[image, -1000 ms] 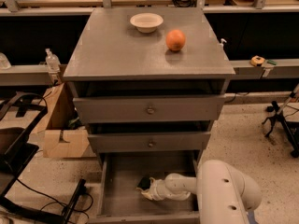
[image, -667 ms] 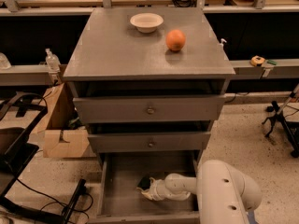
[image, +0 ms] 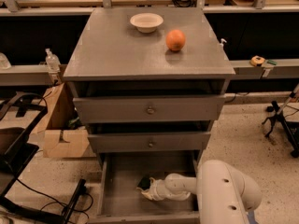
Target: Pick sponge from bottom drawer and place on counter
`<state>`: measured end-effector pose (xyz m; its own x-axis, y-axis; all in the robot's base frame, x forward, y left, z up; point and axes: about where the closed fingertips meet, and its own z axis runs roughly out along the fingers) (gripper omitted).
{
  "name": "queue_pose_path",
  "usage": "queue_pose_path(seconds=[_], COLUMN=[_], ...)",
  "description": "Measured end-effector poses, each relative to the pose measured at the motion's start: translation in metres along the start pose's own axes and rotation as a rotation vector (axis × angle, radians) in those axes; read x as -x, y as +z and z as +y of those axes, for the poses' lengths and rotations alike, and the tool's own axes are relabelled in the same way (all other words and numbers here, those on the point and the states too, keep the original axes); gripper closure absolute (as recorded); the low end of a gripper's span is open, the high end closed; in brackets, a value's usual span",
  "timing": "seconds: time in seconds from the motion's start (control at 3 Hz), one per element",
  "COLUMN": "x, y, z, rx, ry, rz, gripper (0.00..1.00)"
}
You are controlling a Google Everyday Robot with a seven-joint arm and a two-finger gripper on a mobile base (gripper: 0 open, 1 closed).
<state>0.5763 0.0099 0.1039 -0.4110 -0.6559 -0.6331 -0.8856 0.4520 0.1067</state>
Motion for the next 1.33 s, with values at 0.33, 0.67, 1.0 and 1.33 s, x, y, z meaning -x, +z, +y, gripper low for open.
queue_pose_path(seconds=[0.33, 0.67, 1.0, 1.33], x=[0.0000, 0.0001, 0.0001, 0.0001], y=[0.0000, -0.0002, -0.0002, -0.0002], z=[0.0000, 0.0000, 0.0000, 0.0000], rx=[0.000, 0.000, 0.000, 0.000], ry=[0.000, 0.000, 0.000, 0.000], rz=[0.000, 0.000, 0.000, 0.000], gripper=[1.00, 1.00, 1.00, 1.00])
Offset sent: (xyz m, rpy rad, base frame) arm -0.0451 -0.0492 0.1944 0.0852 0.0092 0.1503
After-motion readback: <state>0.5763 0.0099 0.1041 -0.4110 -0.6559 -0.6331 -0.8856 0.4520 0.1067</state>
